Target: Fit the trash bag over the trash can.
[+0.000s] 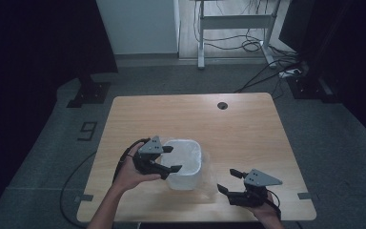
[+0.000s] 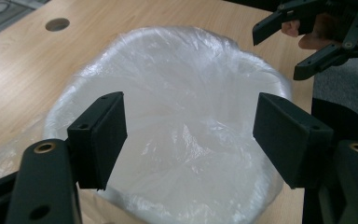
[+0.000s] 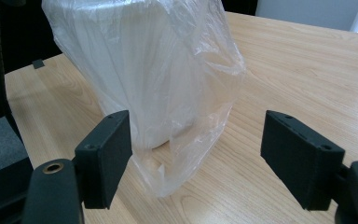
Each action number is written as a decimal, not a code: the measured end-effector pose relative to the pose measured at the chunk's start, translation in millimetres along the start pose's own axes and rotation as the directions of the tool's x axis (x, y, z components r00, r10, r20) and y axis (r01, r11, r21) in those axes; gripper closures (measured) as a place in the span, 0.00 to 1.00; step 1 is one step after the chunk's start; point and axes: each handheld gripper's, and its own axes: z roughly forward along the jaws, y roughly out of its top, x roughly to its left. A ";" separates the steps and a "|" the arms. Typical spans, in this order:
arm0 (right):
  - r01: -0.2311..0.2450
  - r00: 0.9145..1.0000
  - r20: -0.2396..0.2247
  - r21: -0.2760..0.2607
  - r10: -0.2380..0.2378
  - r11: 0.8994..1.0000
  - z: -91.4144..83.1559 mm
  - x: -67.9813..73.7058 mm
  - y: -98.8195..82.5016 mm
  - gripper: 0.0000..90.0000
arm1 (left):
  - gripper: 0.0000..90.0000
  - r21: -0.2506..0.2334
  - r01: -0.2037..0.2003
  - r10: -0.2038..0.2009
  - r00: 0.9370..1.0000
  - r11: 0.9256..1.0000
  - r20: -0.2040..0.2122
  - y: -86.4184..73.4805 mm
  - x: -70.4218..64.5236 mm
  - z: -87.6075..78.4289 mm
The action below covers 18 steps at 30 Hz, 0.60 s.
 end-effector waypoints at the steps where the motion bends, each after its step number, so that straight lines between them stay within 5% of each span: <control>1: 0.000 1.000 0.000 0.000 0.000 1.000 -0.1 0.1 0.0 0.27 | 0.28 -0.007 0.002 -0.002 1.000 1.000 0.002 -0.8 -0.5 -1.4; 18: -0.002 1.000 0.010 -0.001 0.002 1.000 -1.2 -1.5 -0.9 0.27 | 0.27 -0.106 0.027 -0.033 0.998 0.994 -0.048 -25.2 -7.5 -28.5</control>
